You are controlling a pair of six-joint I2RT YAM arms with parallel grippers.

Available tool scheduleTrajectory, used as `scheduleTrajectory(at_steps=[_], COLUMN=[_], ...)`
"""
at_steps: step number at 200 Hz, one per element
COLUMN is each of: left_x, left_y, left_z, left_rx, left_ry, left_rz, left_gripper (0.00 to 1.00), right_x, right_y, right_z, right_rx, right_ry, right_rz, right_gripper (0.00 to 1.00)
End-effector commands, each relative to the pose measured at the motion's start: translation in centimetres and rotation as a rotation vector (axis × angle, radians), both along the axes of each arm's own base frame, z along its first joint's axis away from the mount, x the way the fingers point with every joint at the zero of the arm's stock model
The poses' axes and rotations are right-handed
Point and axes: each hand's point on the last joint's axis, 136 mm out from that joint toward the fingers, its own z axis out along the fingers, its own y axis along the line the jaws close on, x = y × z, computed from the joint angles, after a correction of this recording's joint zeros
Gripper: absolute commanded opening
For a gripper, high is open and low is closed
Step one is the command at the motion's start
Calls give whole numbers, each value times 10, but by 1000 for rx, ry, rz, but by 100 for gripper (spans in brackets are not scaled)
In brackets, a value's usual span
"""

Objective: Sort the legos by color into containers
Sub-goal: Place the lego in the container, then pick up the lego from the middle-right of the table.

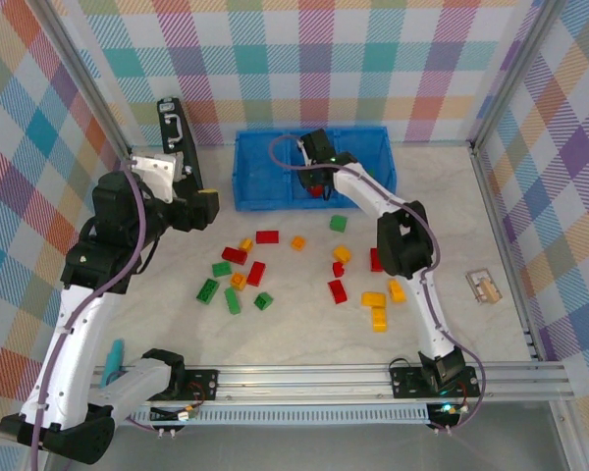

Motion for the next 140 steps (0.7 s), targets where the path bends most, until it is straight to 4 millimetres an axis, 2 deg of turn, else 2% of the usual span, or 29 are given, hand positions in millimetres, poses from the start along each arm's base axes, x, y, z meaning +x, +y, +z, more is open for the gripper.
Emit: scheduleTrajectory(at_steps=[1, 26, 47, 61, 63, 64, 66, 67, 68, 78, 94, 119, 140], left_x=[-4, -5, -5, -6, -7, -7, -7, -8, -8, -9, -10, -9, -10], left_y=[1, 2, 2, -2, -3, -4, -5, -5, -6, -12, -16, -14, -17], left_z=[7, 8, 9, 8, 7, 7, 7, 7, 6, 4, 0, -8, -10], left_rx=[5, 5, 5, -1, -1, -2, -1, -2, -2, -3, -4, 23, 35], left_ry=[-44, -51, -53, -47, -44, -44, -44, -44, -44, -42, -40, -40, -41], left_rz=[-3, 0, 1, -19, -26, -30, -37, -42, -46, -84, -107, -77, -90], left_gripper=[100, 100, 100, 100, 100, 100, 100, 100, 100, 100, 100, 100, 100], right_x=[-17, -40, -73, -110, -113, -118, -122, -127, -128, -157, -205, -269, -307], right_y=[7, 2, -26, -62, -65, -69, -73, -76, -77, -96, -125, -160, -187], right_z=[50, 69, 77, 76, 82, 76, 80, 75, 80, 79, 70, 53, 35], right_rx=[38, 30, -19, -101, -100, -112, -111, -120, -116, -111, -107, -63, -67], right_ry=[-42, -34, 8, 72, 67, 83, 78, 93, 86, 124, 209, 318, 379], right_rz=[22, 33, -14, -75, -82, -86, -95, -98, -102, -136, -206, -334, -431], right_gripper=[38, 35, 35, 34, 34, 34, 34, 34, 34, 34, 36, 36, 37])
